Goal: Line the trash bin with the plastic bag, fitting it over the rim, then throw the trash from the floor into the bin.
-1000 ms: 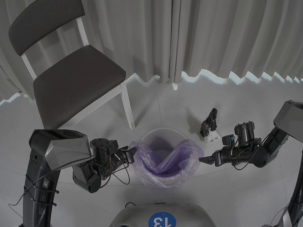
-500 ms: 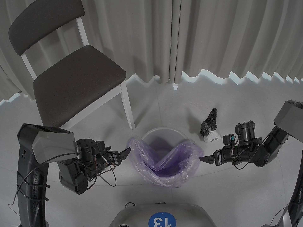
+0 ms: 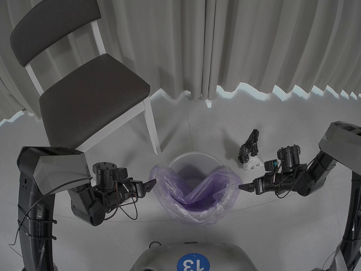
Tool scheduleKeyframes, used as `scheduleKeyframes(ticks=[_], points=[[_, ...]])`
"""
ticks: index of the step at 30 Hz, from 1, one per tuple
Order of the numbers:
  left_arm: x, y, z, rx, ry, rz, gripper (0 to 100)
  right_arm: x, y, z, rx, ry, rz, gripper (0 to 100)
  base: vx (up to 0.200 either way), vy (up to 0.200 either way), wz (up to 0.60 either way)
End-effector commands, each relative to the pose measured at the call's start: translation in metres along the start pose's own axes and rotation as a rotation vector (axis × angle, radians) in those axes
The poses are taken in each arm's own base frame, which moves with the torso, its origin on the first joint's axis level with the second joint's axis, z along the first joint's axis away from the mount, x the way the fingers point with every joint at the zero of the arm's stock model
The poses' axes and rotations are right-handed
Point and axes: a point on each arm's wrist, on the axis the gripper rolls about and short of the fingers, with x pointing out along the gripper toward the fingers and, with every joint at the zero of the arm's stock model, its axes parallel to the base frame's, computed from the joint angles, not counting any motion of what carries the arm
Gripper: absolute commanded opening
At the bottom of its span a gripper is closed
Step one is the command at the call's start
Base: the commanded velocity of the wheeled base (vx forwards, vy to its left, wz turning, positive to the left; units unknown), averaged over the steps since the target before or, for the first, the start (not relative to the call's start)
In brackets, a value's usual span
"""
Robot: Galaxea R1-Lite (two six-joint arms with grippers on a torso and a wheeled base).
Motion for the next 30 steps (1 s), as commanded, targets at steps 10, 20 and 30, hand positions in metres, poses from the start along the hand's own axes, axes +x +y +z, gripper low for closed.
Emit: scheduleKeyframes(ticks=[10,20,30], points=[[0.034,0.012,-0.003,-0.021,0.085,0.033,100,0.055,-0.020,-0.007,0.021,0.091,-0.013,100,0.000,0.000,0.00],[0.050,0.002,-0.022,-0.009,0.129,0.008,100,0.066,-0.016,-0.005,0.020,0.116,-0.001,100,0.000,0.000,0.00],[0.038,0.001,-0.014,-0.022,0.111,0.016,100,0.051,-0.017,-0.012,0.036,0.136,-0.004,100,0.000,0.000,0.00]])
